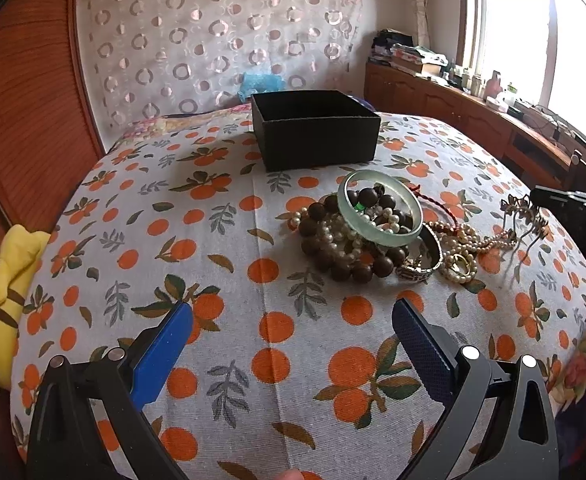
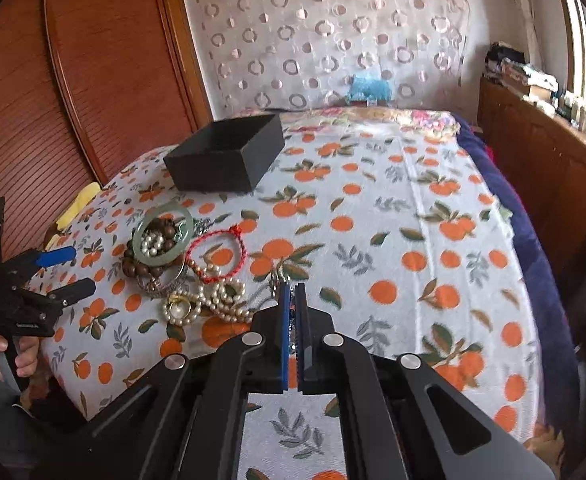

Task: Organize jewelry
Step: 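Lift the silver hairpins with the right tool while the left tool grasps the green jade bangle, then carry the jade bangle into the black box and open the left tool, then lower the silver hairpins into the black box and open the right tool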

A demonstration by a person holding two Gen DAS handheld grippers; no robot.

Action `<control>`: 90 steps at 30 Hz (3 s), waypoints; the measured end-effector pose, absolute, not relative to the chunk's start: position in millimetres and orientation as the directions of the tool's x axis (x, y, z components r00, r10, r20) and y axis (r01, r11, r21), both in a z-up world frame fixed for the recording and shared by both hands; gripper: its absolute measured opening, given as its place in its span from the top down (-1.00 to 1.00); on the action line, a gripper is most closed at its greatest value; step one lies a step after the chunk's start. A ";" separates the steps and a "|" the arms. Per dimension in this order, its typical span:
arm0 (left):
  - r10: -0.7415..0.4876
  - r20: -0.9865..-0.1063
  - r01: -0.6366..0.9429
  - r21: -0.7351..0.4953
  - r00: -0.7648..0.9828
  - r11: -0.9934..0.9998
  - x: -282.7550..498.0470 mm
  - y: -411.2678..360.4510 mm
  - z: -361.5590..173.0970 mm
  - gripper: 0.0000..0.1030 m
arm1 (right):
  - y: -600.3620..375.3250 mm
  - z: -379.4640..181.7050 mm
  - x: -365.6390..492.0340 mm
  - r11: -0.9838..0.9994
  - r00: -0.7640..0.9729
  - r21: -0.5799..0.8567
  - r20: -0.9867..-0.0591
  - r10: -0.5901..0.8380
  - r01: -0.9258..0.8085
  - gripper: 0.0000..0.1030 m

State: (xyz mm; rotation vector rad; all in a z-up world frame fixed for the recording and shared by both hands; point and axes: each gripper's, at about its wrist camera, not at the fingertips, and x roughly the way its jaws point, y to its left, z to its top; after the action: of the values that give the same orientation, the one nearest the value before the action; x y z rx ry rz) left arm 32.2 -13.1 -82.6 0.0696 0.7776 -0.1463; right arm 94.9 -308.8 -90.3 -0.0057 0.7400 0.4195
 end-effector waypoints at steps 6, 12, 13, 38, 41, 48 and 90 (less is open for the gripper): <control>-0.162 -0.693 0.228 0.003 0.703 0.974 48.6 -23.6 -70.7 -0.88 | -310.5 -81.4 97.4 0.924 0.684 0.096 -0.645 0.340 -0.369 0.95; -0.229 -0.686 0.293 -0.024 0.691 0.956 76.2 -32.8 -60.4 -0.78 | -309.7 -73.1 101.9 0.924 0.699 0.061 -0.635 0.328 -0.378 0.95; -0.253 -0.693 0.311 -0.044 0.675 0.949 84.0 -33.7 -60.6 -0.71 | -309.0 -70.5 103.1 0.923 0.702 0.054 -0.633 0.327 -0.381 0.95; -0.303 -0.736 0.369 -0.078 0.605 0.926 132.9 -39.0 -65.3 0.86 | -278.5 -37.5 125.6 0.898 0.738 -0.067 -0.599 0.312 -0.434 0.95; -0.300 -0.707 0.349 -0.080 0.641 0.934 132.3 -33.6 -54.5 0.86 | -274.7 -32.4 130.4 0.896 0.742 -0.076 -0.594 0.311 -0.437 0.95; -0.272 -0.652 0.301 -0.070 0.707 0.951 154.3 -21.4 -27.7 0.86 | -258.5 -13.4 151.2 0.891 0.758 -0.091 -0.569 0.320 -0.445 0.95; -0.170 -0.640 0.174 -0.058 0.749 0.983 200.0 23.5 -15.4 0.49 | -160.6 -14.5 297.5 0.887 0.743 -0.028 -0.558 0.369 -0.462 0.95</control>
State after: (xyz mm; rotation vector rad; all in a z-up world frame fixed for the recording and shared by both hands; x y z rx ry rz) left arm 200.0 23.5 -15.4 0.0055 0.6989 -0.1879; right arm 297.5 -160.6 -14.5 -0.1686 0.5736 0.4574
